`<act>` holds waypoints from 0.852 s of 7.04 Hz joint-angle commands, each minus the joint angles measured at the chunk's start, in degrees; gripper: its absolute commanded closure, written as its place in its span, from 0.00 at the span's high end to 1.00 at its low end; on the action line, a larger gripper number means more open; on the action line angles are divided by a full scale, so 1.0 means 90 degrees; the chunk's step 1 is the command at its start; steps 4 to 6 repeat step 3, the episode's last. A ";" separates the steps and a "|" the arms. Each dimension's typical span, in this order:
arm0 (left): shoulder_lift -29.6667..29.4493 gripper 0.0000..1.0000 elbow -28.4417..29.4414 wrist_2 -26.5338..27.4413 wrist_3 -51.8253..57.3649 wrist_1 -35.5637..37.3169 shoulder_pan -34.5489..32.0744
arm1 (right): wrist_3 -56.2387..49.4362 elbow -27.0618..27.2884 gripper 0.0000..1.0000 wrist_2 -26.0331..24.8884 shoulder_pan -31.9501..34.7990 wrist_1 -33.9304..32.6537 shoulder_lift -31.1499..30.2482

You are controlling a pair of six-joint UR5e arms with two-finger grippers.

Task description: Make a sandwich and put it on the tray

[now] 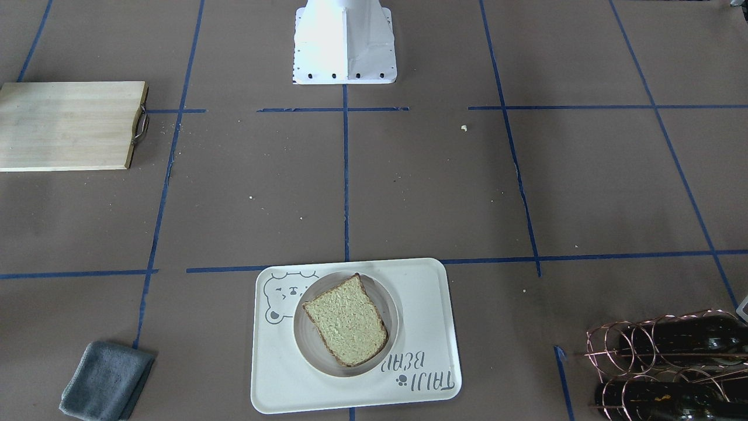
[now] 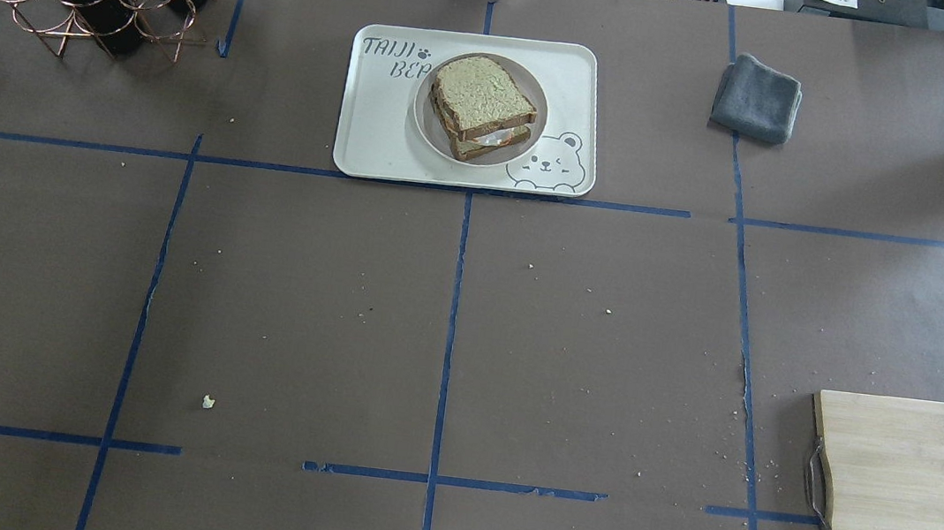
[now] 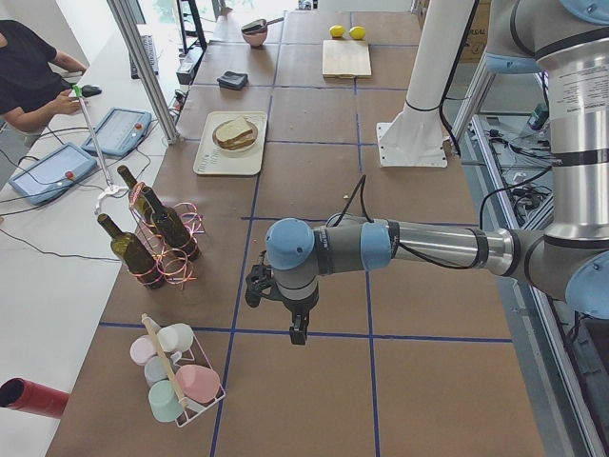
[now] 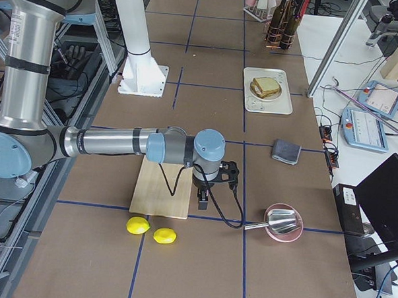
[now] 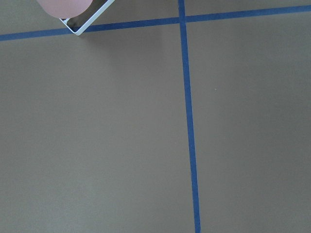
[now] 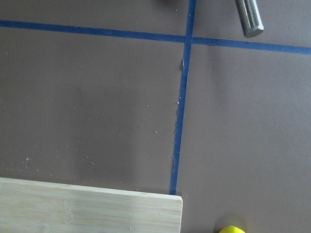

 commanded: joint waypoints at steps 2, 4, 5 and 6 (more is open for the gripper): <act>-0.0060 1.00 -0.0027 -0.0010 0.0013 -0.0020 0.0001 | 0.0002 -0.0061 1.00 -0.0037 -0.0006 -0.0026 0.0000; -0.0070 1.00 -0.0056 -0.0010 0.0013 -0.0020 0.0001 | 0.0011 -0.0100 1.00 0.0001 -0.0006 0.0002 0.0019; -0.0070 1.00 -0.0056 -0.0010 0.0013 -0.0020 0.0001 | 0.0011 -0.0100 1.00 0.0001 -0.0006 0.0002 0.0019; -0.0070 1.00 -0.0056 -0.0010 0.0013 -0.0020 0.0001 | 0.0011 -0.0100 1.00 0.0001 -0.0006 0.0002 0.0019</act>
